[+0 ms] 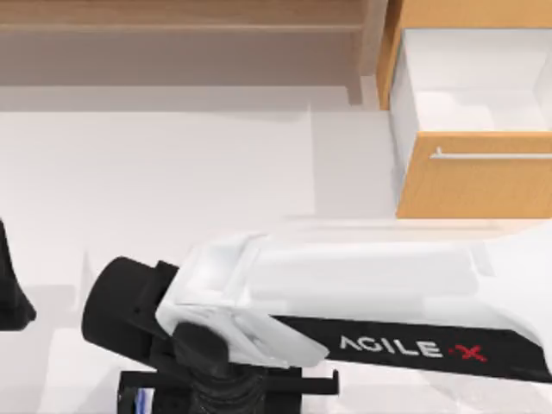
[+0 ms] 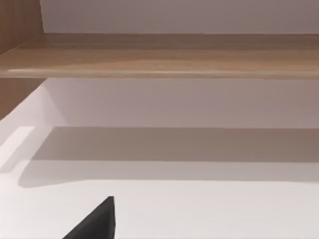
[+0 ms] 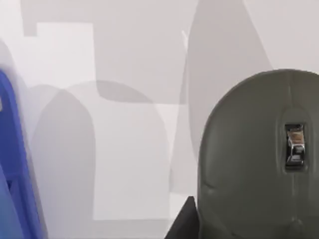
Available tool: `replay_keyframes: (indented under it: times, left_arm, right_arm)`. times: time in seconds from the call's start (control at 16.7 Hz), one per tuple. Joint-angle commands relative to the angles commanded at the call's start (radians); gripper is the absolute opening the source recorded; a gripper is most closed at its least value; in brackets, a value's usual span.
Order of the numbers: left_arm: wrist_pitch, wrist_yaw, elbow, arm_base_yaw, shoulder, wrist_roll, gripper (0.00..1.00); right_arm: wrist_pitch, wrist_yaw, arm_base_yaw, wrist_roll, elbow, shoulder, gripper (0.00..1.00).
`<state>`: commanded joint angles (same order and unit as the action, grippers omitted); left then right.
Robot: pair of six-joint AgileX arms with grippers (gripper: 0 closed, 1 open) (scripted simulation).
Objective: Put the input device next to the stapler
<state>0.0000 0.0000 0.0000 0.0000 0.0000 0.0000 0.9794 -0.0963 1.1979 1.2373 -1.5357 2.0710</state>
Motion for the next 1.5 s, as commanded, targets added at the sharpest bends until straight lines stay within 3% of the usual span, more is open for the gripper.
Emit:
replay_keyframes:
  times: [1.5]
  left_arm:
    - [0.0, 0.0, 0.0, 0.0, 0.0, 0.0, 1.0]
  right_arm:
    - [-0.041, -0.002, 0.013, 0.007, -0.012, -0.025, 0.0]
